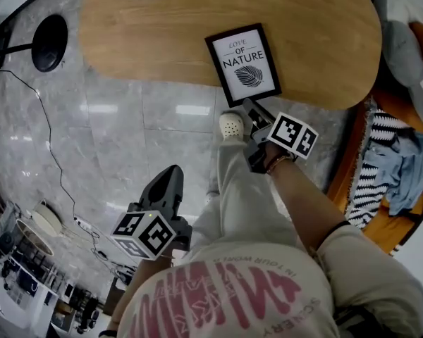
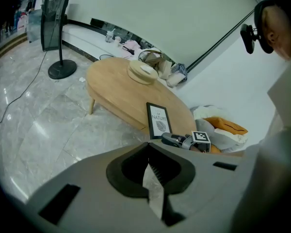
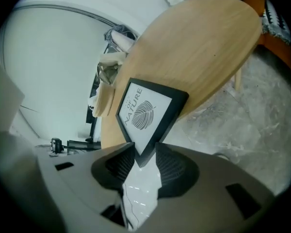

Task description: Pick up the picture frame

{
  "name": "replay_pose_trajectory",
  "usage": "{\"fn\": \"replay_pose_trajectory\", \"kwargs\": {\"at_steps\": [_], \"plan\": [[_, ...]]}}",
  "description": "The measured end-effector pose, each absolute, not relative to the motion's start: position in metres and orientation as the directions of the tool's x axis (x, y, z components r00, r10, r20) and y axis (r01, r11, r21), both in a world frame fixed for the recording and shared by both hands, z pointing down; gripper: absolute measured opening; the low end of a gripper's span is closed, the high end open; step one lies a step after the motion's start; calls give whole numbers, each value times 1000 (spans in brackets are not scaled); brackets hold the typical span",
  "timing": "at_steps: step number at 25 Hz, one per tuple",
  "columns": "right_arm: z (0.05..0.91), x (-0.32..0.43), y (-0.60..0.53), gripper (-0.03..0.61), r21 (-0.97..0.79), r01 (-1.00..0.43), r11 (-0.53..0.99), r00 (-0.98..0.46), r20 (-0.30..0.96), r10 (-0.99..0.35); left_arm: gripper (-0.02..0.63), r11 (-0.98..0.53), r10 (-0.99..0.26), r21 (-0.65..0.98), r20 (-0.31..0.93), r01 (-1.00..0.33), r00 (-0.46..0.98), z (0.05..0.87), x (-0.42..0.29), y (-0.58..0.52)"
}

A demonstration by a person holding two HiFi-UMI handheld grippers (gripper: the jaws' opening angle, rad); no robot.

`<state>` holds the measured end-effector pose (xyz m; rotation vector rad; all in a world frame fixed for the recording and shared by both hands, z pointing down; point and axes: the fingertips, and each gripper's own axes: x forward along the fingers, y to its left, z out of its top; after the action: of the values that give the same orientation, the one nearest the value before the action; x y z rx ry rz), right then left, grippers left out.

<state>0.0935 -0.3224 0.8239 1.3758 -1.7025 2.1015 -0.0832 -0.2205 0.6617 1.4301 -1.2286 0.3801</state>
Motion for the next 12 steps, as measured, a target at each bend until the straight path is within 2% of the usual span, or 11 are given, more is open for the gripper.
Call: {"fn": "replay_pose_trajectory", "kwargs": {"at_steps": [2, 4, 7, 11, 12], "plan": [[818, 91, -323, 168, -753, -540, -377, -592, 658, -466, 3, 208, -450, 533, 796, -820, 404, 666, -82, -219], [811, 86, -320, 261, -778, -486, -398, -605, 629, -488, 3, 211, -451, 538, 794, -816, 407, 668, -83, -218], [817, 89, -308, 309, -758, -470, -452, -578, 652, -491, 3, 211, -448, 533, 798, -819, 404, 671, -86, -211], [843, 97, -309, 403, -728, -418, -544, -520, 682, -514, 3, 239, -448, 523, 807, -818, 386, 675, -95, -198], [847, 96, -312, 405, -730, -403, -551, -514, 679, -523, 3, 245, -446, 520, 810, -818, 381, 675, -97, -195]]}}
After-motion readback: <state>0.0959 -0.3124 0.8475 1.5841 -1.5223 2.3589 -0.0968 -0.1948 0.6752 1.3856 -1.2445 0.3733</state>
